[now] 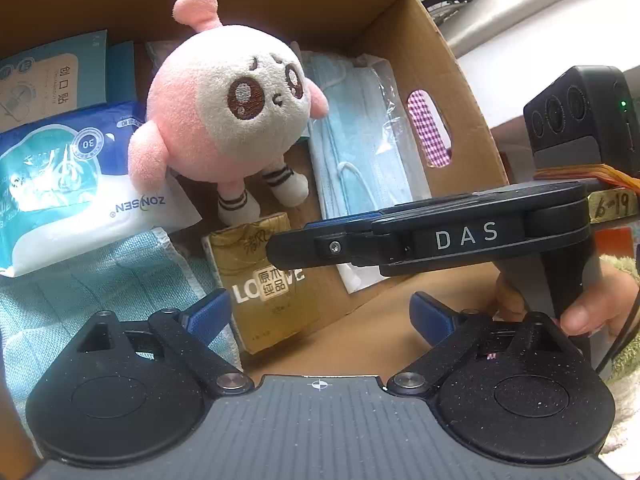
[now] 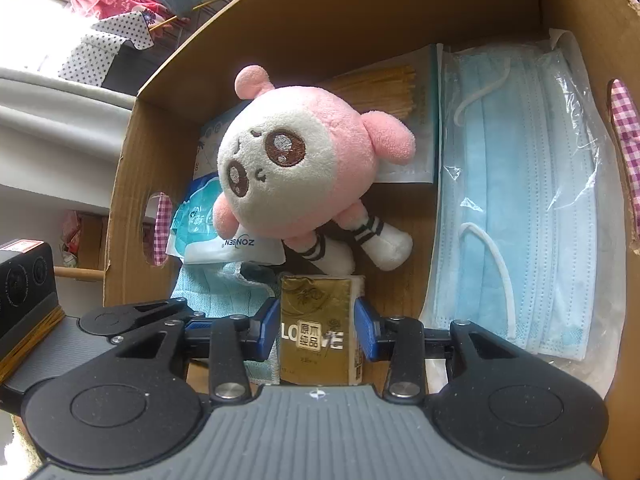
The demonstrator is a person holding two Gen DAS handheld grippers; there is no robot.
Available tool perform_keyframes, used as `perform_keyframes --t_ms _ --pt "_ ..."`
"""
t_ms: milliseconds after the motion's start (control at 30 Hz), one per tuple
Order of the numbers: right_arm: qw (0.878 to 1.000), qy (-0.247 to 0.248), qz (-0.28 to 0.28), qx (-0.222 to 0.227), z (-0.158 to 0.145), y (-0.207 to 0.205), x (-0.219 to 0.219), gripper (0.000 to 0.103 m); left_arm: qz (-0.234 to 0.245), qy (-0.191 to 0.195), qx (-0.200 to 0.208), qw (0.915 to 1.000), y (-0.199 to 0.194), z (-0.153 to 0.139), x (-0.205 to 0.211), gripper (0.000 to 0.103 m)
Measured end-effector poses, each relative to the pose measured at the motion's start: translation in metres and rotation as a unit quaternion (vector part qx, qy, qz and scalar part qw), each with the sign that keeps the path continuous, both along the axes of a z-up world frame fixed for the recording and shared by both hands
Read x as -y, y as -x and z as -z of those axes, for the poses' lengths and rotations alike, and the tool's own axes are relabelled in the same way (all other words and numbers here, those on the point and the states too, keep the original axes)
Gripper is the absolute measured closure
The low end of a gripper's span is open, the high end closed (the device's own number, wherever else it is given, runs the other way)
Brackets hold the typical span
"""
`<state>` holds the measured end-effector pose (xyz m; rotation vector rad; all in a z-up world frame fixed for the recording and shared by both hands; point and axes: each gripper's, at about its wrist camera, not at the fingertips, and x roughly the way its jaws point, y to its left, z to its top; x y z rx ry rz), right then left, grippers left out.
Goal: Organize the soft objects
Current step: 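Lower the tissue pack beside the plush toy and open the right gripper, then withdraw the right gripper and move it to the beige wooden disc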
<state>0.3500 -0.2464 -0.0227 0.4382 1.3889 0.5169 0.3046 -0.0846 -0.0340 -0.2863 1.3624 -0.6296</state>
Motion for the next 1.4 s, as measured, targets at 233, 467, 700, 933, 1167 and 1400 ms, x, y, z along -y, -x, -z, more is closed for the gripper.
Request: perform_keyframes --t_ms 233,467,700,933,1167,1400 --pt "1.0 0.002 0.017 0.005 -0.011 -0.005 0.009 0.059 -0.02 0.001 0.045 0.9988 0.011 -0.03 -0.017 0.004" --pt "1.0 0.017 0.008 -0.02 0.004 -0.009 -0.009 0.059 -0.065 0.018 0.158 0.9852 0.049 -0.079 -0.052 0.002" --pt "0.999 0.043 -0.015 0.011 -0.004 -0.003 -0.031 0.043 -0.109 0.026 0.21 0.9713 0.092 -0.092 -0.08 0.002" --pt "0.996 0.077 -0.023 0.042 -0.011 -0.001 -0.037 0.04 -0.124 0.042 0.221 0.9665 0.115 -0.089 -0.089 0.002" --pt "0.992 0.052 0.022 0.111 -0.056 0.035 -0.004 0.039 -0.116 0.052 0.238 0.9629 0.14 -0.089 -0.087 0.002" --pt "0.977 -0.002 0.091 0.194 -0.096 0.118 0.055 0.033 -0.023 0.027 0.255 0.9663 0.166 -0.081 -0.047 0.001"
